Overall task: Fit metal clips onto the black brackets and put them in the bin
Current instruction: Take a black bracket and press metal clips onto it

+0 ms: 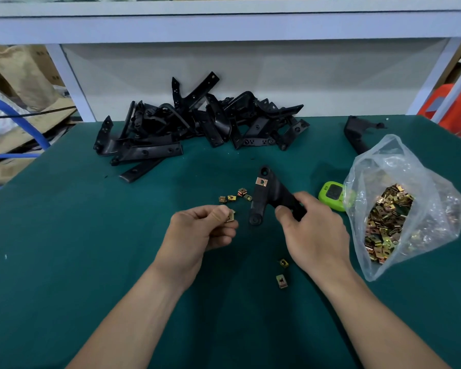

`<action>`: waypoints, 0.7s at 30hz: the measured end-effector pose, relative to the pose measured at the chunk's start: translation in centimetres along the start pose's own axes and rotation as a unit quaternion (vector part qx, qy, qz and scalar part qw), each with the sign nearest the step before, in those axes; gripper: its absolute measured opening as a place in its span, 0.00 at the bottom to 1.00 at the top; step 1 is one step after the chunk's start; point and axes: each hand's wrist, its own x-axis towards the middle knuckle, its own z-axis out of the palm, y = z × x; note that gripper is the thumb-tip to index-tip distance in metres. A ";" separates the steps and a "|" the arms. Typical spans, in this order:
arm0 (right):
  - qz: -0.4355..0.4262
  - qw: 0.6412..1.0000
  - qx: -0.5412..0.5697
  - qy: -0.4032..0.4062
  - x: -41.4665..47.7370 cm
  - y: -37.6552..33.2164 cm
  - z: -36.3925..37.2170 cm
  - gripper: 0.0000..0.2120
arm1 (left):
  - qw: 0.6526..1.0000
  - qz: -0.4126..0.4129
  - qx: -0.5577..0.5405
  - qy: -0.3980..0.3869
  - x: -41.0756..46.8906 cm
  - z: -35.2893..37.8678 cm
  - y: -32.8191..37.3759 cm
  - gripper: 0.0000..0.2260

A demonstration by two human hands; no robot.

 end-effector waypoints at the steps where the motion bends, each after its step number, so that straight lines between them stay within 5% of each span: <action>1: -0.001 1.000 -0.001 0.000 0.0 0.0 0.0 0.06 | 1.000 -0.006 -0.017 -0.010 0.0 0.1 0.1 0.07; 13: -0.009 1.000 -0.002 0.002 -0.2 -0.1 0.0 0.07 | 0.989 -0.046 -0.135 -0.033 0.8 -1.1 0.0 0.10; 21: -0.013 1.000 0.006 0.001 -0.2 -0.2 -0.1 0.08 | 0.999 0.016 -0.028 -0.012 0.2 -0.5 0.0 0.12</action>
